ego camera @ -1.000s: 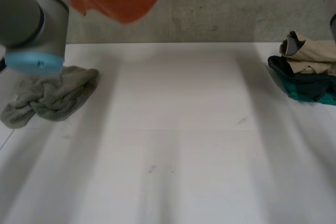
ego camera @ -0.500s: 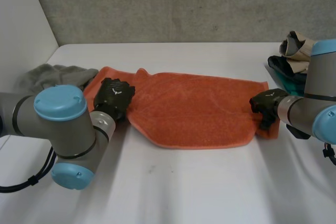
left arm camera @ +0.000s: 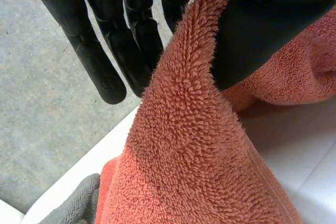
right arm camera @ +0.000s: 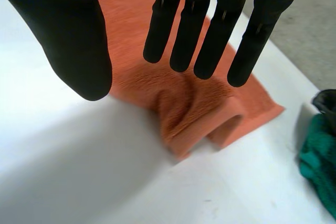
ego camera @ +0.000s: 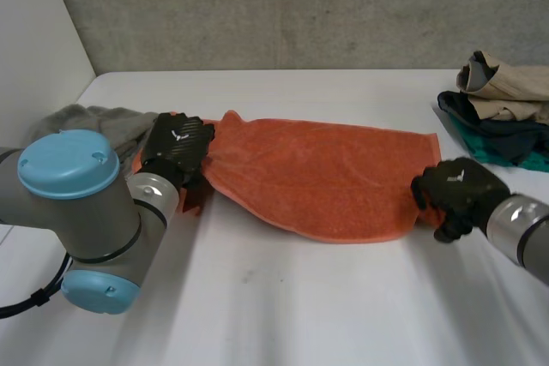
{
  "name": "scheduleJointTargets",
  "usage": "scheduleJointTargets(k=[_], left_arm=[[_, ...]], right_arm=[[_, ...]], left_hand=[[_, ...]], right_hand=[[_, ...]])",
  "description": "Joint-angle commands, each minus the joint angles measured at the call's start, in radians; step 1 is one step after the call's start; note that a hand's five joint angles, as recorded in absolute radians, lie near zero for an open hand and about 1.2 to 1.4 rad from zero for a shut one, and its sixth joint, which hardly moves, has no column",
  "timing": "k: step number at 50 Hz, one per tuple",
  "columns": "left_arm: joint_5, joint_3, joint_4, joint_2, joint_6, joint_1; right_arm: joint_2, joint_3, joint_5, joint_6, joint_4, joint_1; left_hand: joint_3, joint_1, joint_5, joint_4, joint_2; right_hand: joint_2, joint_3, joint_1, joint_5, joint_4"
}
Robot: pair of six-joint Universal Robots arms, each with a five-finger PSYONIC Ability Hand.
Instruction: Fold the laundry.
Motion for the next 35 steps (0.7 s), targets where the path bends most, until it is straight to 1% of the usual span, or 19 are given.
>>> scheduleJointTargets(k=[1, 2, 6, 14, 21, 27, 31, 35], left_arm=[[0.001, 0.001, 0.001, -0.007, -0.007, -0.001], [0.001, 0.001, 0.001, -0.008, -0.007, -0.001], [0.001, -0.001, 0.001, -0.010, -0.007, -0.001], [0.001, -0.006, 0.022, -0.011, -0.007, 0.005], [0.001, -0.006, 0.024, -0.013, -0.007, 0.008], [0.001, -0.004, 0.024, -0.016, -0.007, 0.010], [0.003, -0.004, 0.024, -0.017, -0.007, 0.010], [0.001, -0.002, 0.024, -0.017, -0.007, 0.010]], right_arm=[[0.039, 0.033, -0.016, -0.057, -0.046, -0.003], [0.086, 0.024, -0.013, -0.063, -0.081, -0.002], [0.183, -0.022, -0.002, -0.064, -0.172, -0.002], [0.298, -0.118, 0.025, -0.067, -0.255, 0.001], [0.401, -0.238, 0.035, -0.067, -0.255, 0.001], [0.458, -0.315, 0.035, -0.065, -0.253, 0.001], [0.493, -0.361, 0.038, -0.063, -0.255, 0.001], [0.518, -0.399, 0.044, -0.063, -0.255, 0.001]], left_hand=[[0.201, 0.258, 0.224, 0.192, 0.196], [0.201, 0.258, 0.224, 0.192, 0.196], [0.201, 0.258, 0.224, 0.192, 0.196], [0.201, 0.258, 0.224, 0.192, 0.196], [0.201, 0.258, 0.224, 0.192, 0.196], [0.201, 0.258, 0.224, 0.192, 0.196], [0.201, 0.258, 0.224, 0.192, 0.196], [0.201, 0.258, 0.224, 0.192, 0.196]], right_hand=[[0.074, 0.073, 0.072, 0.079, 0.076], [-0.014, -0.014, -0.016, -0.008, -0.011], [-0.190, -0.191, -0.193, -0.185, -0.188], [-0.211, -0.212, -0.213, -0.206, -0.209], [-0.158, -0.159, -0.161, -0.153, -0.156], [-0.091, -0.091, -0.093, -0.085, -0.089], [0.006, 0.005, 0.004, 0.011, 0.008], [0.161, 0.161, 0.159, 0.167, 0.163]])
